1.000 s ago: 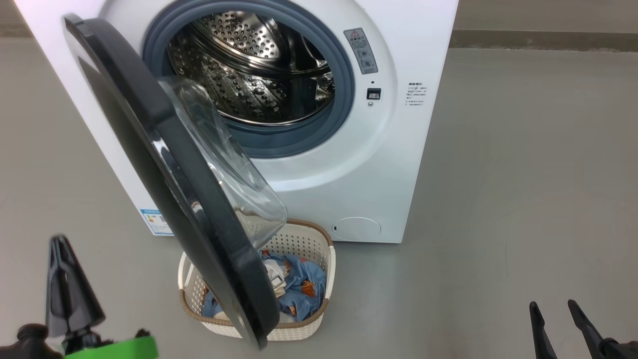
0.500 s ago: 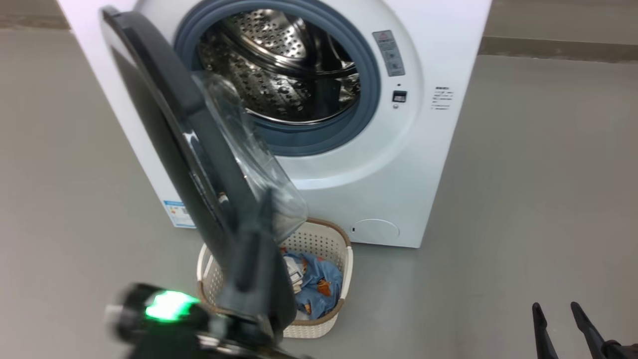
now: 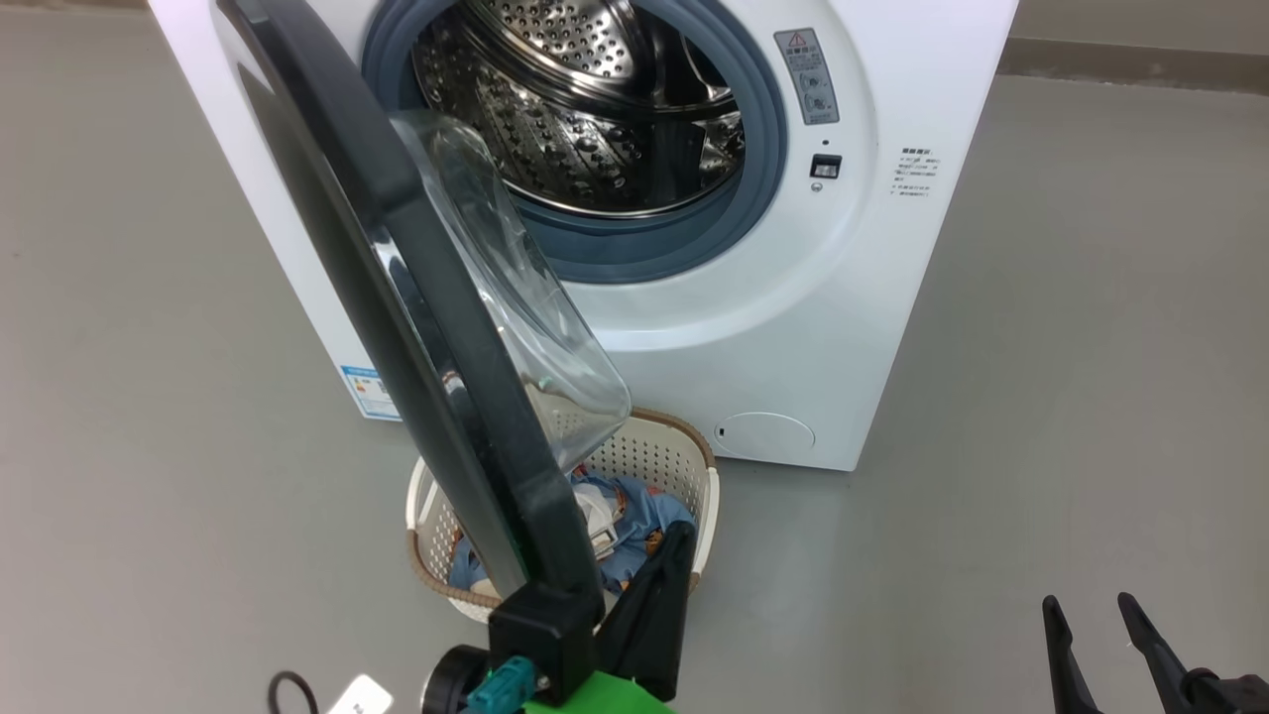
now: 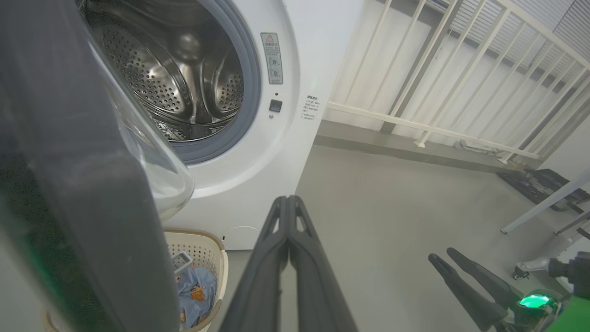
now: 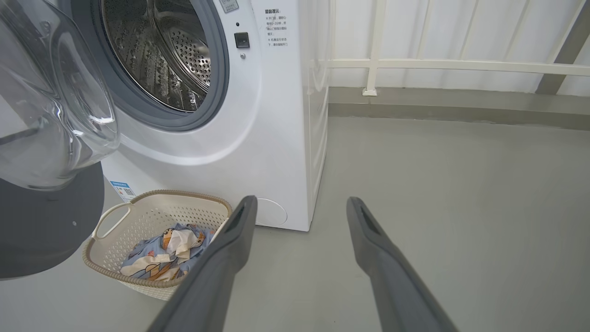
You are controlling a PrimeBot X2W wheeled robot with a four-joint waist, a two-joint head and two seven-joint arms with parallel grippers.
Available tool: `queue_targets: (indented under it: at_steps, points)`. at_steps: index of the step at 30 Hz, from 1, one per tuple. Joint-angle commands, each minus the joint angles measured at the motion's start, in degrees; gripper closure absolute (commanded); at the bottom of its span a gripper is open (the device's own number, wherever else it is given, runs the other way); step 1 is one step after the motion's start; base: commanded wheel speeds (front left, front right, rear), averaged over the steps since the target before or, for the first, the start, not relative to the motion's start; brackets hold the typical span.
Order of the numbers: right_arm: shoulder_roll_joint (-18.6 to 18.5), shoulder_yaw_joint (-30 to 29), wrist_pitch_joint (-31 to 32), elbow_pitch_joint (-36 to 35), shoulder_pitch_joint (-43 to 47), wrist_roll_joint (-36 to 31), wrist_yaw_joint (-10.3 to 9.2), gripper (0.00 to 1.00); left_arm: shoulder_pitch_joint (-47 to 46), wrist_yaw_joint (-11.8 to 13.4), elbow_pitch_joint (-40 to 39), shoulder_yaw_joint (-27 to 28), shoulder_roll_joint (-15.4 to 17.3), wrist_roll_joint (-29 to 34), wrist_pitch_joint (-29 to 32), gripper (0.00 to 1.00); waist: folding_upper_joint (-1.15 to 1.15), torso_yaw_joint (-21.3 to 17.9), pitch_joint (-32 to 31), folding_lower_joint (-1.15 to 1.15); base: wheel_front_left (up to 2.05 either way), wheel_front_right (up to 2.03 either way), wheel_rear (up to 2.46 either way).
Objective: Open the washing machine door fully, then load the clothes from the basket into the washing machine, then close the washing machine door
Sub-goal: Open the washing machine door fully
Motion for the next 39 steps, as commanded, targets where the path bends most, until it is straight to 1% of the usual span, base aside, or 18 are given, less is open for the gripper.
queue_targets:
  at_steps: [1,5,6,13,16,24,30,38,39]
  points:
    - [-1.26,1.64,-0.68,-0.95,-2.14,0.28,0.09,0.00,-3.07,0.85,0.54,1.05,-0.15,-0.10,-1.33,1.00,0.00,0.02,0.20,0.00,0.00,0.00,0.00]
    - [-1.11,1.58,-0.68,-0.76,-1.89,0.51,0.09,0.00,-4.06,2.80,3.44,-0.06,-0.15,-0.58,-2.82,1.00,0.00,0.53,0.46,0.00,0.00,0.00,0.00]
    - [-1.11,1.58,-0.68,-0.76,-1.89,0.51,0.09,0.00,-4.06,2.80,3.44,-0.06,-0.15,-0.58,-2.82,1.00,0.00,0.53,0.46,0.00,0.00,0.00,0.00]
    - [-0.83,1.42,-0.68,-0.75,-2.06,0.65,0.09,0.00,-5.68,6.03,6.47,-0.87,-0.16,-0.77,-4.81,1.00,0.00,2.42,1.05,0.00,0.00,0.00,0.00]
    - [-1.03,1.60,-0.68,-0.82,-2.49,0.72,0.09,0.00,-5.93,6.82,6.79,-1.48,-0.16,-3.13,-5.59,1.00,0.00,3.32,1.48,0.00,0.00,0.00,0.00]
    - [-1.57,1.84,-0.68,-1.00,-3.08,0.80,0.09,0.00,-7.67,9.66,9.53,-2.63,-0.16,-3.71,-7.04,1.00,0.00,5.72,2.41,0.00,0.00,0.00,0.00]
    - [-1.72,1.91,-0.68,-0.98,-3.06,0.94,0.09,0.00,-8.48,10.58,10.42,-3.71,-0.16,-4.72,-7.70,1.00,0.00,7.95,2.92,0.00,0.00,0.00,0.00]
    - [-1.71,2.46,-0.68,-0.97,-3.50,1.16,0.09,0.00,-8.79,11.14,10.49,-4.08,-0.16,-4.97,-8.25,1.00,0.00,11.79,3.42,0.00,0.00,0.00,0.00]
    - [-1.68,2.43,-0.68,-1.05,-3.55,1.11,0.09,0.00,-8.92,11.39,10.35,-4.15,-0.16,-4.92,-8.46,1.00,0.00,12.76,3.55,0.00,0.00,0.00,0.00]
